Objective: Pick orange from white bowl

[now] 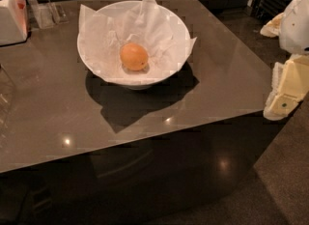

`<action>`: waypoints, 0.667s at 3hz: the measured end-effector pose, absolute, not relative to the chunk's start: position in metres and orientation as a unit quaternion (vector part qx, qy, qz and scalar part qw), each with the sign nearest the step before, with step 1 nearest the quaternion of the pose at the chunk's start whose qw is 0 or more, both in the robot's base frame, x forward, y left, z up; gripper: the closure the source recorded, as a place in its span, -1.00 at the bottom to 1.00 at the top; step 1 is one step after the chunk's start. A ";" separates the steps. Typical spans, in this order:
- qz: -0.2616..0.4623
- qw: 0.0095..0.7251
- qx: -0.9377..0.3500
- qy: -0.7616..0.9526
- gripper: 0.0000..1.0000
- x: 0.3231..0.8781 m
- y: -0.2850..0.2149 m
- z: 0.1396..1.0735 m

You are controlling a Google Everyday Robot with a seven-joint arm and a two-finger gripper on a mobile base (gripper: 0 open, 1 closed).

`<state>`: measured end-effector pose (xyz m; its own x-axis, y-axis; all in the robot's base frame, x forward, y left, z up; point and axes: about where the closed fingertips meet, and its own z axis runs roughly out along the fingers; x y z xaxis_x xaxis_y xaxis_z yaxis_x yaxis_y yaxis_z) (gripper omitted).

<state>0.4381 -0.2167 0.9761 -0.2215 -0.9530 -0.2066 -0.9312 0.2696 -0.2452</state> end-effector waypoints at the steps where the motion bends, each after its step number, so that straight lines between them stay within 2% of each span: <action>1: -0.034 0.159 -0.603 0.781 -1.00 0.438 -0.217 0.976; 2: -0.026 0.171 -0.604 0.778 -1.00 0.443 -0.212 0.980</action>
Offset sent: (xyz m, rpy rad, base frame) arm 0.0109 0.0097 0.0022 0.0604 0.0002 0.0169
